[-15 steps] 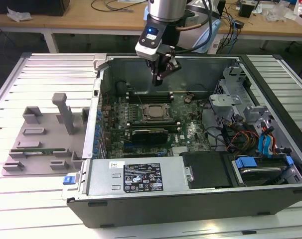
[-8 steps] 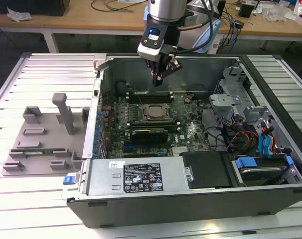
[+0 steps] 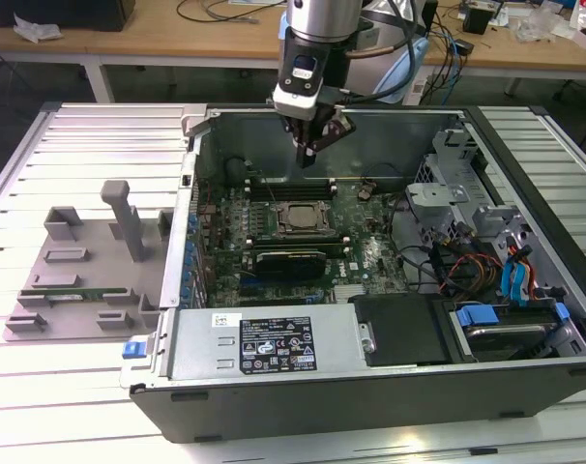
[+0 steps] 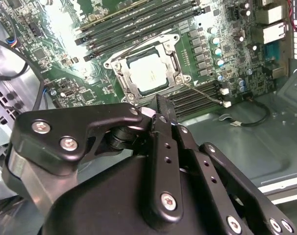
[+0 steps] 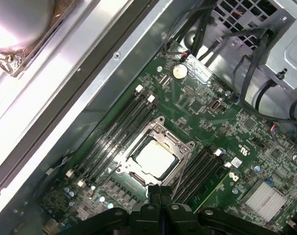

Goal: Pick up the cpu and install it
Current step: 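Install the first cpu locking lever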

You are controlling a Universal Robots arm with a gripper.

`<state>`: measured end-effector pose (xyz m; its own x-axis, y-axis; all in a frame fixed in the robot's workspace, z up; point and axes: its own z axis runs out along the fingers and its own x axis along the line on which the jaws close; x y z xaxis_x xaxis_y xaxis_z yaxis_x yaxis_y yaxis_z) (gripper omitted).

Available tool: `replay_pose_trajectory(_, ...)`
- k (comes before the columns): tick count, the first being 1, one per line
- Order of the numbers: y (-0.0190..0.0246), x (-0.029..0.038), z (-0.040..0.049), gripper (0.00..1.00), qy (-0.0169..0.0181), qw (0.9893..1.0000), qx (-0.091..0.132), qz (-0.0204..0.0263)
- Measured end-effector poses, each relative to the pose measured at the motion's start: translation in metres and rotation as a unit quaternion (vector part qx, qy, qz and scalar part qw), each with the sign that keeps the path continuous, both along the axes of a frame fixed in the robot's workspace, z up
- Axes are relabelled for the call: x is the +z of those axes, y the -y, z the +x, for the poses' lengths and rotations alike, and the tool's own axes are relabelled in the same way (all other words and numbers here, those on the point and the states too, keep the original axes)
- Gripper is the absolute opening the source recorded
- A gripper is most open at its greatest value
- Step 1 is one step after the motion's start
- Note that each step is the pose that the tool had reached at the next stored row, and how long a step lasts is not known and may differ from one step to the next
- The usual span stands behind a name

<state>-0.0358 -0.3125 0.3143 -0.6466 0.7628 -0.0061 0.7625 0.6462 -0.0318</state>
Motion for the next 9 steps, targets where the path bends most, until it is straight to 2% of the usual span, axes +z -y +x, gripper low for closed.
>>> replay_pose_trajectory(7, 0.0000, 0.0000, 0.0000, 0.11, 0.0000, 0.9997, 0.026, 0.0000)
replay_pose_trajectory(9, 0.0000, 0.0000, 0.0000, 0.11, 0.0000, 0.9993, 0.038, 0.0000)
